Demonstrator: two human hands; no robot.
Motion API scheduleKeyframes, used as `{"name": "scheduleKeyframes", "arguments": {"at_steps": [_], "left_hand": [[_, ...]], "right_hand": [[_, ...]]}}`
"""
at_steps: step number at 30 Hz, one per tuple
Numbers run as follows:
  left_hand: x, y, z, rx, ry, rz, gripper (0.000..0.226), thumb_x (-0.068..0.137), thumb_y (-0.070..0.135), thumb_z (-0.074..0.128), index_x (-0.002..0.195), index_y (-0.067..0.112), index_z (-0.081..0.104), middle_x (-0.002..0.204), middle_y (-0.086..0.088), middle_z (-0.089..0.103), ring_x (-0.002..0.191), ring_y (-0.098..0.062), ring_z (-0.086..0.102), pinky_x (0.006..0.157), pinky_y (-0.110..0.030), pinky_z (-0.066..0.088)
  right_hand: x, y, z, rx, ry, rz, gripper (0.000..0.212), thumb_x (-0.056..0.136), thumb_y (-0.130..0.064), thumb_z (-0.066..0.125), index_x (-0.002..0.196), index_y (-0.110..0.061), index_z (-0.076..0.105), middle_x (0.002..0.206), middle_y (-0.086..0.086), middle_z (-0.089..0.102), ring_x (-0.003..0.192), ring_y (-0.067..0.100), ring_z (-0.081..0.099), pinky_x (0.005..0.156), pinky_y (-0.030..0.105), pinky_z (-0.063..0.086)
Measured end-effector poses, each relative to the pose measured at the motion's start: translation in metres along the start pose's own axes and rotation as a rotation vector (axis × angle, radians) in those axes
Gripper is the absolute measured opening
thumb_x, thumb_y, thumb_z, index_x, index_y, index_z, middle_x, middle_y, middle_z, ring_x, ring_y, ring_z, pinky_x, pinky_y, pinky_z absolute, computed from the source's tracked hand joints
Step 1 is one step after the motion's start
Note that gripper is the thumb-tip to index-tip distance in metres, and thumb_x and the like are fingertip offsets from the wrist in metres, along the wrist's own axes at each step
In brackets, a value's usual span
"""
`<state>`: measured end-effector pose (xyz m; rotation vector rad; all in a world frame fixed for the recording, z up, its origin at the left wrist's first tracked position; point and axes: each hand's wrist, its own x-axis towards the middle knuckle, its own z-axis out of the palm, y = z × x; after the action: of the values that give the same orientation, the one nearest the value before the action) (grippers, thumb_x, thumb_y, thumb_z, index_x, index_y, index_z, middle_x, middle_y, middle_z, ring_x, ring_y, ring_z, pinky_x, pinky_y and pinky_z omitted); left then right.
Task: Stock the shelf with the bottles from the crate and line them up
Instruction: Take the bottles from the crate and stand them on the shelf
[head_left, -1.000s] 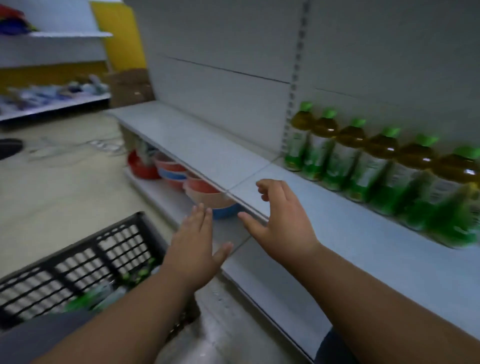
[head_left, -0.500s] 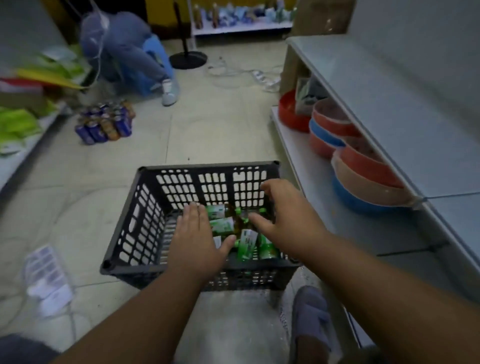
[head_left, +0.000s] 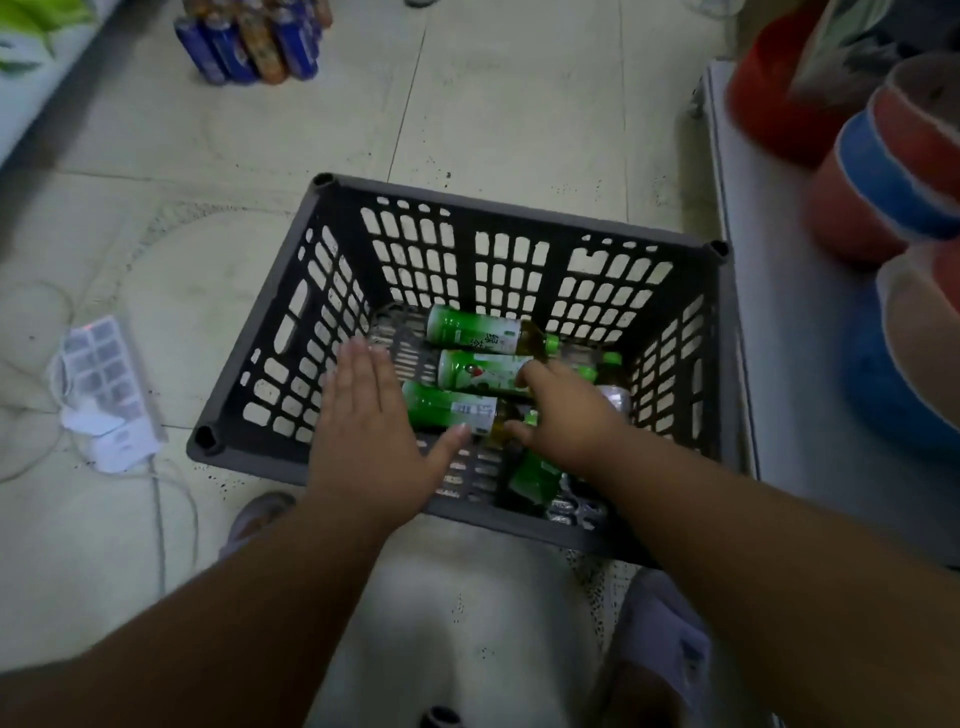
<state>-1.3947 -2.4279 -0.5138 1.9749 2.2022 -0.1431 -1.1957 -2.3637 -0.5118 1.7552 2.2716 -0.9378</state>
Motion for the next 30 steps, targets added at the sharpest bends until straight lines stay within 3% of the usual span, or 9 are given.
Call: {"name": "scheduleKeyframes", "arguments": {"at_steps": [5, 9, 12, 14, 17, 21, 24, 26, 30], "left_hand": [[0.013, -0.016, 0.003, -0.034, -0.023, 0.028, 0.106, 0.081, 0.081, 0.003, 0.151, 0.003, -0.014, 0.160, -0.019, -0.013, 0.148, -0.027, -0.015, 0.121, -0.044, 0.000], [0.013, -0.015, 0.004, -0.063, -0.043, 0.026, 0.105, 0.080, 0.079, 0.004, 0.150, 0.005, -0.018, 0.160, -0.018, -0.017, 0.148, -0.026, -0.017, 0.121, -0.043, 0.000], [0.014, -0.015, 0.003, -0.062, -0.064, 0.028, 0.105, 0.079, 0.079, 0.004, 0.150, 0.005, -0.019, 0.160, -0.017, -0.018, 0.147, -0.026, -0.018, 0.121, -0.042, -0.001], [0.015, -0.015, 0.003, -0.082, -0.061, 0.031, 0.105, 0.079, 0.078, 0.005, 0.151, 0.005, -0.017, 0.160, -0.017, -0.016, 0.147, -0.025, -0.017, 0.121, -0.040, -0.004], [0.015, -0.015, 0.003, -0.092, -0.046, 0.034, 0.104, 0.080, 0.078, 0.009, 0.151, 0.006, -0.015, 0.161, -0.017, -0.014, 0.148, -0.025, -0.015, 0.120, -0.039, -0.005], [0.016, -0.014, 0.002, -0.096, -0.039, 0.031, 0.103, 0.080, 0.078, 0.009, 0.151, 0.006, -0.013, 0.161, -0.017, -0.012, 0.148, -0.026, -0.014, 0.119, -0.039, -0.006], [0.015, -0.014, 0.002, -0.116, -0.031, 0.042, 0.104, 0.081, 0.077, 0.010, 0.152, 0.005, -0.010, 0.161, -0.018, -0.008, 0.149, -0.026, -0.011, 0.121, -0.040, -0.003], [0.015, -0.015, 0.002, -0.129, -0.026, 0.047, 0.103, 0.082, 0.076, 0.011, 0.152, 0.004, -0.008, 0.161, -0.019, -0.006, 0.149, -0.027, -0.010, 0.121, -0.042, -0.001], [0.016, -0.014, -0.001, -0.120, -0.024, 0.053, 0.102, 0.084, 0.076, 0.012, 0.153, 0.003, -0.007, 0.161, -0.019, -0.007, 0.149, -0.026, -0.011, 0.121, -0.041, -0.002]], "right_hand": [[0.060, -0.016, 0.047, 0.194, -0.114, 0.128, 0.061, 0.091, -0.036, 0.068, 0.143, -0.015, 0.043, 0.136, 0.012, 0.053, 0.119, 0.030, 0.056, 0.088, 0.031, 0.045], [0.096, -0.027, 0.078, 0.844, -0.355, 0.496, 0.082, 0.096, -0.029, 0.062, 0.158, -0.037, 0.009, 0.139, 0.021, 0.052, 0.111, 0.040, 0.063, 0.079, 0.046, 0.059], [0.106, -0.025, 0.088, 0.914, -0.526, 0.555, 0.089, 0.097, -0.031, 0.061, 0.157, -0.040, -0.004, 0.144, 0.019, 0.047, 0.100, 0.040, 0.065, 0.072, 0.049, 0.060], [0.113, -0.020, 0.090, 0.974, -0.529, 0.586, 0.086, 0.097, -0.033, 0.061, 0.158, -0.033, 0.002, 0.152, 0.016, 0.038, 0.103, 0.038, 0.062, 0.074, 0.049, 0.059], [0.124, -0.012, 0.092, 1.336, -0.531, 0.821, 0.060, 0.098, -0.036, 0.059, 0.150, -0.021, 0.034, 0.149, 0.014, 0.041, 0.119, 0.038, 0.054, 0.092, 0.052, 0.052], [0.135, -0.018, 0.091, 1.574, -0.329, 1.009, 0.031, 0.101, -0.028, 0.054, 0.125, -0.009, 0.059, 0.112, 0.019, 0.067, 0.103, 0.038, 0.066, 0.100, 0.057, 0.047], [0.131, -0.034, 0.084, 1.537, -0.204, 1.013, 0.028, 0.104, -0.030, 0.047, 0.103, -0.007, 0.064, 0.085, 0.016, 0.071, 0.074, 0.032, 0.070, 0.075, 0.050, 0.058], [0.126, -0.037, 0.078, 1.468, -0.223, 0.954, 0.030, 0.105, -0.031, 0.044, 0.100, -0.008, 0.064, 0.084, 0.015, 0.072, 0.071, 0.030, 0.071, 0.061, 0.043, 0.059], [0.111, -0.020, 0.064, 1.273, -0.099, 0.767, 0.017, 0.102, -0.019, 0.048, 0.089, -0.016, 0.059, 0.098, 0.011, 0.066, 0.077, 0.024, 0.065, 0.076, 0.044, 0.058]]}}
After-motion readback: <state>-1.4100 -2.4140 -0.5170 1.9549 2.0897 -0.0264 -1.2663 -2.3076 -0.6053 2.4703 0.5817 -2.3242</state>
